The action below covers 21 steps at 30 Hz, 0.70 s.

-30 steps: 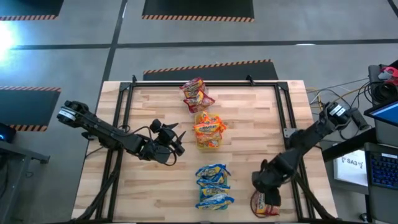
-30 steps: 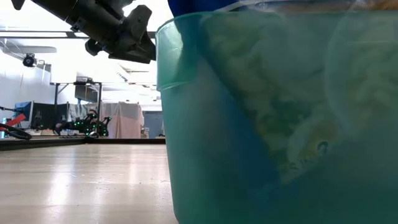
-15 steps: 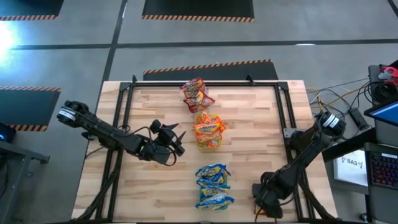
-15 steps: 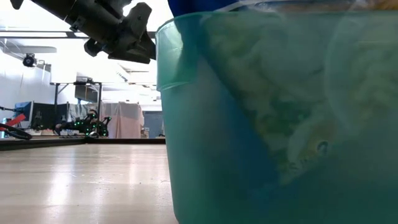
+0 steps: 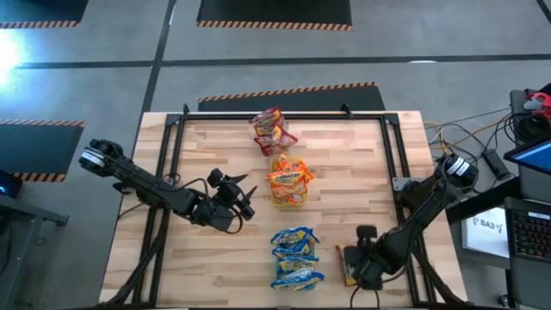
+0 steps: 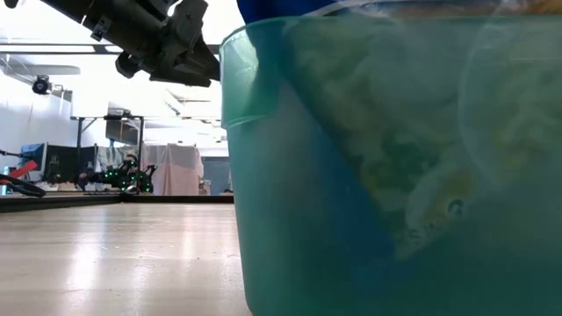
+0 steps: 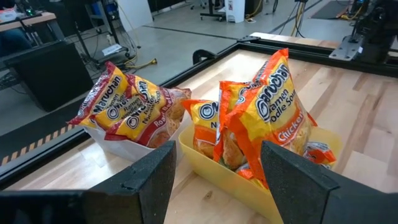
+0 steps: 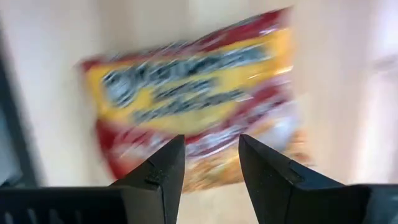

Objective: Sort Maruchan noodles
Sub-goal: Put the red noodle pack into the transparent bin

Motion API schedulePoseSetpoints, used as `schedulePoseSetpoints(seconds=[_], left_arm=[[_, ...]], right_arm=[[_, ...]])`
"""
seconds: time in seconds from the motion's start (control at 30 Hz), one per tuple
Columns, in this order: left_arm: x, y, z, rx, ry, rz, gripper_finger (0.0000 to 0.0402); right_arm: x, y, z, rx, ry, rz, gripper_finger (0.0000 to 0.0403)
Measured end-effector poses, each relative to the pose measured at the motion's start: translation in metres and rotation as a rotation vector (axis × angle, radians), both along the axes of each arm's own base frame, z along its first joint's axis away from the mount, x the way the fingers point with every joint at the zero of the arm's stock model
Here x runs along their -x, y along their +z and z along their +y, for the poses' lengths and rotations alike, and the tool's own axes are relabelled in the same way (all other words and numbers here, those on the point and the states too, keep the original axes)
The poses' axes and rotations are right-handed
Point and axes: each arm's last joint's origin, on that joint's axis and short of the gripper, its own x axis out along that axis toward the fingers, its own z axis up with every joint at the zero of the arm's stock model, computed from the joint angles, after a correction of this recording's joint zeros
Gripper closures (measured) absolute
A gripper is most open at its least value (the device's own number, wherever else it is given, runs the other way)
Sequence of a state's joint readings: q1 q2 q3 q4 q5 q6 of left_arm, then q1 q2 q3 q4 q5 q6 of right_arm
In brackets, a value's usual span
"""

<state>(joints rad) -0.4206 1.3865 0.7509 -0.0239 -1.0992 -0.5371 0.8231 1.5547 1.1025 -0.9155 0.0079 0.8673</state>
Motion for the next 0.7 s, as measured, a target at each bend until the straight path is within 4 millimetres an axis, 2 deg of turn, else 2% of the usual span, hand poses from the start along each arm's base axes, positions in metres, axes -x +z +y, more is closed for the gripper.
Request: schedulePoseSetpoints(seconds=[0.13,0.3,0.37,0.47,0.57,0.7], left_arm=[[0.0,0.0,0.0,0.0,0.0,0.0,0.0184],[0.0,0.0,-0.001,0.0,-0.004,0.0,0.0184],[0.0,0.0,-0.001,0.0,-0.004,0.0,0.0184],[0.0,0.0,-0.001,0.0,-0.004,0.0,0.0184],[0.0,0.0,-0.001,0.0,-0.004,0.0,0.0184],[0.0,0.0,-0.001,0.001,-0.006,0.001,0.0184]], right_arm=[[-0.004,0.004,-0.018,0.109,-0.058,-0.063,0.0262],[-0.005,0.011,-0.031,0.037,-0.088,0.04,0.0262],[-0.006,0.017,-0.028,-0.041,-0.078,0.03,0.0262],[-0.008,0.023,-0.018,-0.119,0.018,-0.072,0.0262],[-0.007,0.02,-0.012,-0.063,0.15,-0.132,0.0262],[-0.005,0.009,-0.006,0.015,0.29,-0.119,0.0262]])
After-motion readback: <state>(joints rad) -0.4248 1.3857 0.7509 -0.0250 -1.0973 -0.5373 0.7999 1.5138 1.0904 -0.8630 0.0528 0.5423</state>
